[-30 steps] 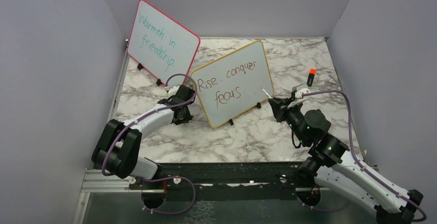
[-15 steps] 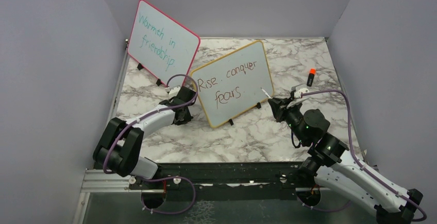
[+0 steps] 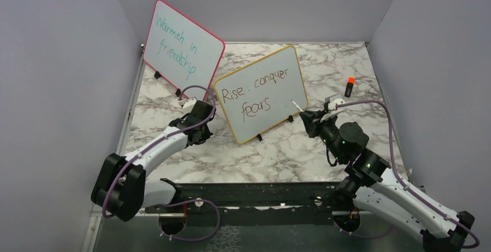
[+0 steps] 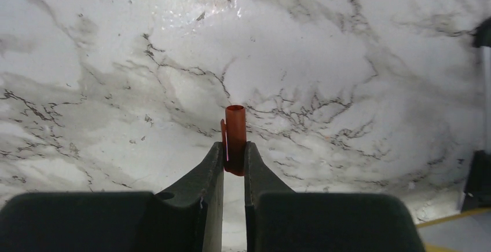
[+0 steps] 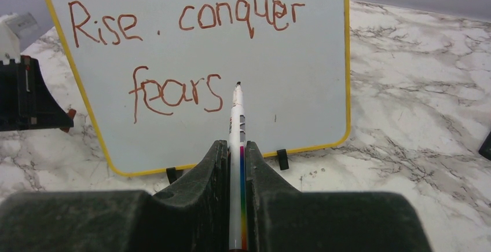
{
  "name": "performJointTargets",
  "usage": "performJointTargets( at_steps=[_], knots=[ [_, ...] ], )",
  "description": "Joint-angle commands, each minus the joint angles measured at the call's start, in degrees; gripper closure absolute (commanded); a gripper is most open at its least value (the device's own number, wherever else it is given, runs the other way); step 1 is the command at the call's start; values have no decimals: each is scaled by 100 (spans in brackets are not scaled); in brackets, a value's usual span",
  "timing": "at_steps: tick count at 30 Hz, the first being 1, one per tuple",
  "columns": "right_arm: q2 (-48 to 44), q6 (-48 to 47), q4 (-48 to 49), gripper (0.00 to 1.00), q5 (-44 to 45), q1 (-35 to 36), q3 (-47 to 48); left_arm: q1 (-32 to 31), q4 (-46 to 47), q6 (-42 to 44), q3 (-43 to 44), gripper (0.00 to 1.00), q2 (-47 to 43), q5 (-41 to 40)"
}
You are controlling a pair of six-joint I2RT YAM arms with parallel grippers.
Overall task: Write a sentence on the whiteboard
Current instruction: Close the whiteboard marker at the center of the board.
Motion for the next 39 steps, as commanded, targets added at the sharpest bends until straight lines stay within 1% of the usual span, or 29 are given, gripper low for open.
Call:
performJointTargets(
  at_steps=[1, 5, 9, 12, 19, 22, 26, 33, 37, 39],
  knots=[
    [101, -104, 49, 99, -462, -27, 19, -20, -166, 558, 24, 100, -808, -191],
    [175, -134, 90, 99, -927, -27, 91, -20, -187, 1338, 186, 100, -1687, -17],
    [225, -91, 106, 100, -1392, -30, 189, -19, -182, 2334, 443, 100, -2600, 334],
    [281, -56, 144, 100, -1740, -30, 282, -20, -139, 3135, 767, 100, -2978, 767],
    [484, 112, 232, 99, -2431, -28, 490, -19, -171, 4891, 1215, 100, -2926, 2330],
    [540, 200, 188, 100, -2537, -27, 601, -20, -172, 5546, 1287, 100, -2860, 2799],
    [611, 277, 145, 100, -2815, -28, 720, -206, -180, 6136, 1410, 100, -2868, 3166],
    [730, 492, 541, 100, -3264, -28, 750, -529, -541, 7262, 1600, 100, -2779, 3772],
    [834, 613, 730, 99, -3528, -29, 715, -876, -738, 7960, 1636, 100, -2622, 3920],
    [824, 713, 883, 100, -3598, -27, 652, -1012, -815, 8304, 1659, 100, -2572, 3863]
  ],
)
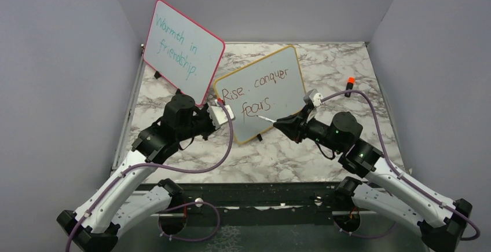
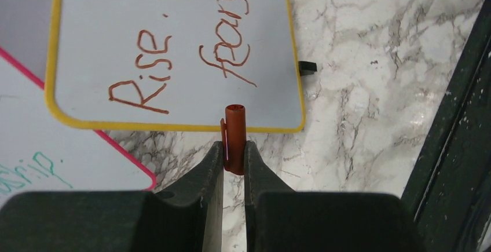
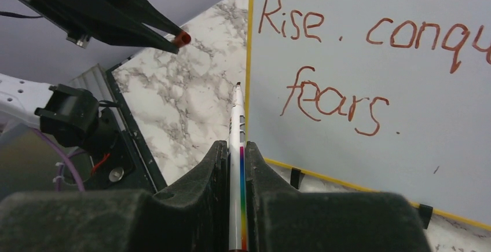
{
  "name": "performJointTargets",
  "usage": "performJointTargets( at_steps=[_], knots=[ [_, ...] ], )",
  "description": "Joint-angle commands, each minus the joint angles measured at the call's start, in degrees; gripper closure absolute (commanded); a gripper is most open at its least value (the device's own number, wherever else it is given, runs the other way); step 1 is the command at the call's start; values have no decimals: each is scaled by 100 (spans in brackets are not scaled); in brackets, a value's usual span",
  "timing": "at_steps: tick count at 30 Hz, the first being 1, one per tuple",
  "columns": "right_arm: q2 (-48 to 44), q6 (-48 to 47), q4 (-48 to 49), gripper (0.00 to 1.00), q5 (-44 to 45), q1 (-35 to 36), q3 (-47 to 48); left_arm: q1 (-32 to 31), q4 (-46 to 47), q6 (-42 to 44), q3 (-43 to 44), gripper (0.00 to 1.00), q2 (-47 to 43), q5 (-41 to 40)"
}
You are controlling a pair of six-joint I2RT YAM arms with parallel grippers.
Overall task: Write a sentence on the whiteboard
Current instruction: Close the whiteboard marker at the center of the board.
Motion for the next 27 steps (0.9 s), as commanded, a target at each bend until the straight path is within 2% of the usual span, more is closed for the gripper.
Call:
performJointTargets(
  at_steps=[1, 6, 16, 27],
  knots=[
    [-17, 280, 600, 100, -475, -29, 67, -292, -366, 1143, 199, 100, 136, 280],
    [181, 406, 910, 100, -939, -28, 84, -474, -439, 1585, 319, 100, 286, 376],
    [519, 381, 789, 100, -1459, -30, 340, -676, -458, 2427, 364, 100, 373, 489],
    [785, 372, 853, 100, -1658, -27, 388, -791, -554, 2934, 408, 100, 360, 686]
  ],
)
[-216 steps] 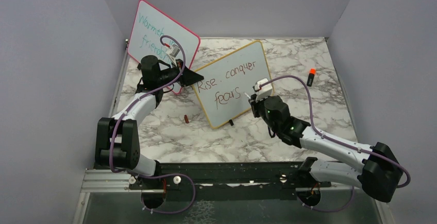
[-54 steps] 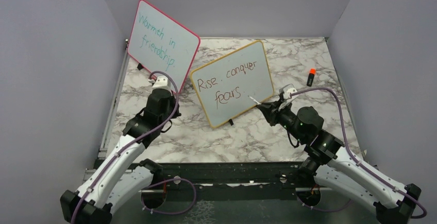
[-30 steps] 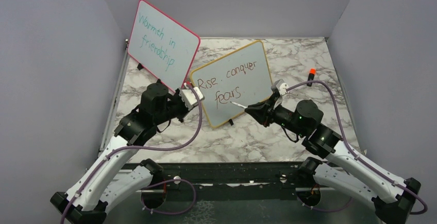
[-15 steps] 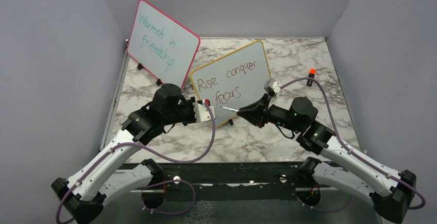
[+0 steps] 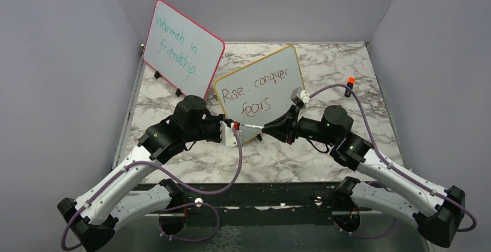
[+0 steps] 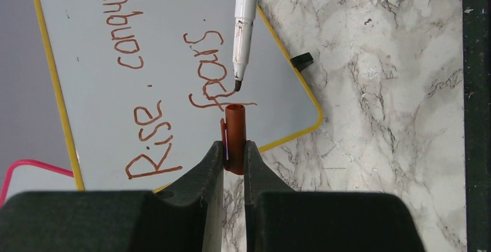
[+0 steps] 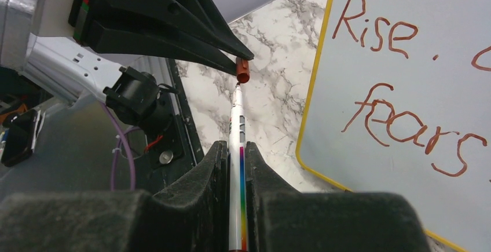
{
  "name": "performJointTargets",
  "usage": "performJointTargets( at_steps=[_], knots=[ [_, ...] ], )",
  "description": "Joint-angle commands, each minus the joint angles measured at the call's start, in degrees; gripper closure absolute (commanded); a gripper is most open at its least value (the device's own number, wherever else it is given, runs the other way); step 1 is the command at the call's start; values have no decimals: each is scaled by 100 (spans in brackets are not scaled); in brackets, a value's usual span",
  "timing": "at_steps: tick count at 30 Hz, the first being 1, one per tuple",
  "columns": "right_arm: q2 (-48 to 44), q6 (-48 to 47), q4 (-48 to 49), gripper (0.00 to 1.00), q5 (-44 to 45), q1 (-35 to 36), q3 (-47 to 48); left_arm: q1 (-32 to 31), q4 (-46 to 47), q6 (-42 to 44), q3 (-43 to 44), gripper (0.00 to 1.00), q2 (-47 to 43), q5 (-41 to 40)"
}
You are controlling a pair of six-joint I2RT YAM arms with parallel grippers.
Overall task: Write a sentence on the whiteboard
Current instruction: Close the whiteboard marker at the center of the board.
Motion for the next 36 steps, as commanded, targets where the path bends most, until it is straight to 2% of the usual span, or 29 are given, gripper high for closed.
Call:
performJointTargets(
  at_steps=[1, 36],
  knots=[
    [61, 35, 193, 100, -285, -27, 171, -46, -130, 338, 186, 100, -29, 338],
    [457, 0, 265, 100, -370, -27, 209, -115, -126, 481, 420, 100, 193, 939]
  ],
)
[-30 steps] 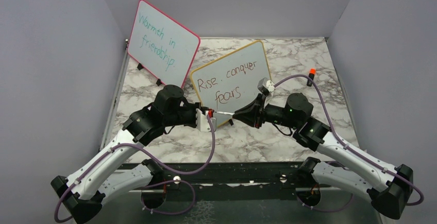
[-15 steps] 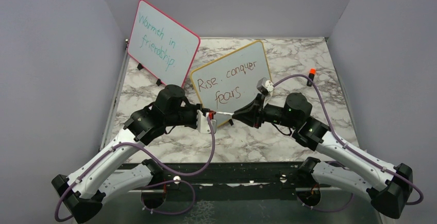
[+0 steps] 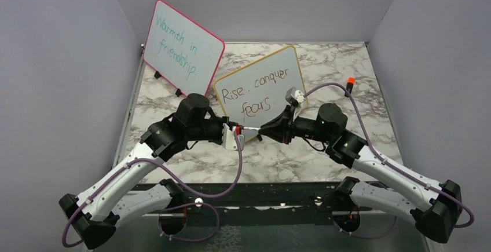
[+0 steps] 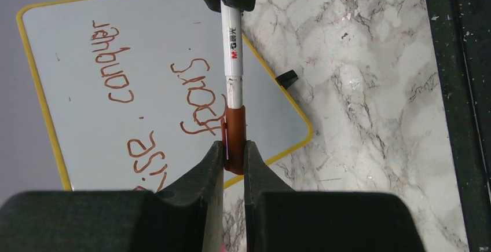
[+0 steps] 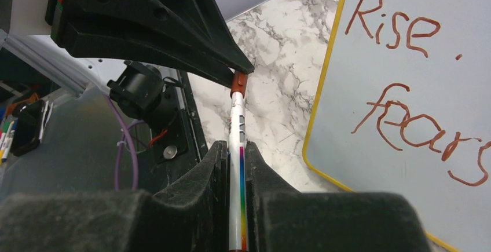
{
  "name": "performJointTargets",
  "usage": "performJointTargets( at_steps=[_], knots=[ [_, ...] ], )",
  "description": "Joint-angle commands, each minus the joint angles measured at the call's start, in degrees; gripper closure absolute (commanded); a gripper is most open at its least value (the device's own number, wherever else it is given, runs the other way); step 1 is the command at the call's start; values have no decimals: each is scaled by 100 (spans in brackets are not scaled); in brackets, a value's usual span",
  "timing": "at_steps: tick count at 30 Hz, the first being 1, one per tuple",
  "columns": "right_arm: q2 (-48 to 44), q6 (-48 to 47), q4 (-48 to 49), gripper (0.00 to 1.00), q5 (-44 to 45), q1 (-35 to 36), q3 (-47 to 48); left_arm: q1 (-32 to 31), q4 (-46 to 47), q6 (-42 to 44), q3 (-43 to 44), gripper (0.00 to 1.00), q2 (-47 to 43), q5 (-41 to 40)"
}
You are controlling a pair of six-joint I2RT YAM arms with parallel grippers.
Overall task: Write a sentence on the whiteboard
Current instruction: Close the whiteboard marker at the center of the board.
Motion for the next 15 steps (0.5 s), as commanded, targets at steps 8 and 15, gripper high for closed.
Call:
performJointTargets(
  at_steps=[8, 15],
  knots=[
    [473, -5, 64, 100, -233, -29, 370, -255, -8, 25, 472, 100, 230, 682],
    [978, -38, -200, 100, -408, -28, 676, -707, -10, -102, 930, 100, 633, 464]
  ],
)
